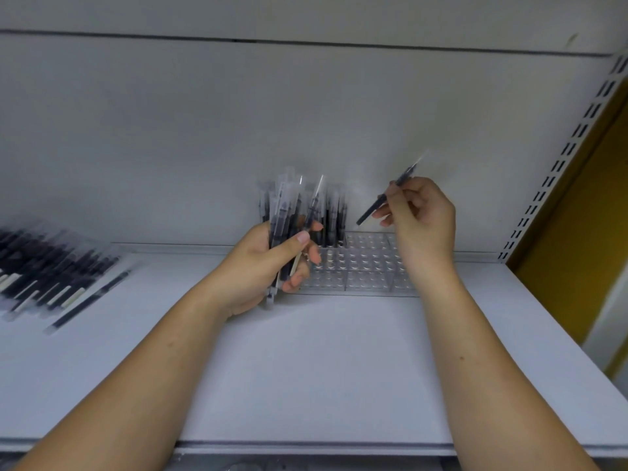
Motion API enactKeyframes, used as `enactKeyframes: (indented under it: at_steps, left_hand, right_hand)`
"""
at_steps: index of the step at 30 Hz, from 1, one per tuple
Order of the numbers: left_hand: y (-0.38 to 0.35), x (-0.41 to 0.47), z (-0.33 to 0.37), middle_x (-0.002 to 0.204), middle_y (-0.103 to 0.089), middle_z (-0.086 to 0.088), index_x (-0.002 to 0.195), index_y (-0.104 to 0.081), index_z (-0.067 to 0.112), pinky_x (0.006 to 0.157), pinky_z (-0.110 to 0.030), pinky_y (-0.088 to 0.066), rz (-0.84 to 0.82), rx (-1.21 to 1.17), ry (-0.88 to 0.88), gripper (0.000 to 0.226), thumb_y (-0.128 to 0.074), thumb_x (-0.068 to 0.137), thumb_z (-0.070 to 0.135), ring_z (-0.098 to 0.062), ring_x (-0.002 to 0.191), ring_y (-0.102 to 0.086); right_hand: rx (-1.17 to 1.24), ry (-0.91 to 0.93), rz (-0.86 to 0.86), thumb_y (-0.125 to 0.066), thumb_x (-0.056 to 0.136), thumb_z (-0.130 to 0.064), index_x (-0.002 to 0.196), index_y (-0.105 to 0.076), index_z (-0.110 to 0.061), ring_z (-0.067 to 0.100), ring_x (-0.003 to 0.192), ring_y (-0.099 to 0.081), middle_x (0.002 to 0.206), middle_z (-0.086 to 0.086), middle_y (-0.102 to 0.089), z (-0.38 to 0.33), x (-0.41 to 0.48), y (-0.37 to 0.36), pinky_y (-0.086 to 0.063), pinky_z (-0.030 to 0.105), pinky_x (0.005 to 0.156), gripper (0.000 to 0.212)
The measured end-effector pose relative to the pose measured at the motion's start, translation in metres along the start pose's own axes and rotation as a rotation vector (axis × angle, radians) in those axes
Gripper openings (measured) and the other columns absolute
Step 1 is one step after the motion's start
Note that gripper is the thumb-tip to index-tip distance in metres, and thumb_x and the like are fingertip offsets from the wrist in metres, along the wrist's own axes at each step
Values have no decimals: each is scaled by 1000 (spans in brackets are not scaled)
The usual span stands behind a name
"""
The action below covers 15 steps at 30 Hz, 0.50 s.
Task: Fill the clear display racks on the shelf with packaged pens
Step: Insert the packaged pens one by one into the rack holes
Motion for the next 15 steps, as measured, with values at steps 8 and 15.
enactKeyframes:
  at_steps: [8, 15]
  left_hand:
    - [3, 2, -2, 84, -60, -8, 128, -55, 4, 51, -29, -32, 8, -35, -4, 23, -46, 109, 15, -21, 57, -44]
    - [7, 4, -5, 85, -60, -10, 126, -58, 7, 50, -29, -34, 16, -18, 7, 22, -49, 109, 17, -23, 59, -47]
  right_hand:
    - [-254, 109, -160, -65, 100, -13, 92, -60, -29, 16, 76, -73, 85, 0, -70, 7, -6, -16, -55, 28, 73, 19]
    - [-373, 123, -252, -68, 98, -12, 100, -67, -10, 18, 79, -71, 85, 1, -70, 15, -10, -26, -57, 26, 72, 3]
Point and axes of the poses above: each hand's wrist, its own x-axis towards the middle knuckle, its own y-axis out of the back of the hand, z = x × y, the point moved 6 cm from there along x, towards the middle knuckle
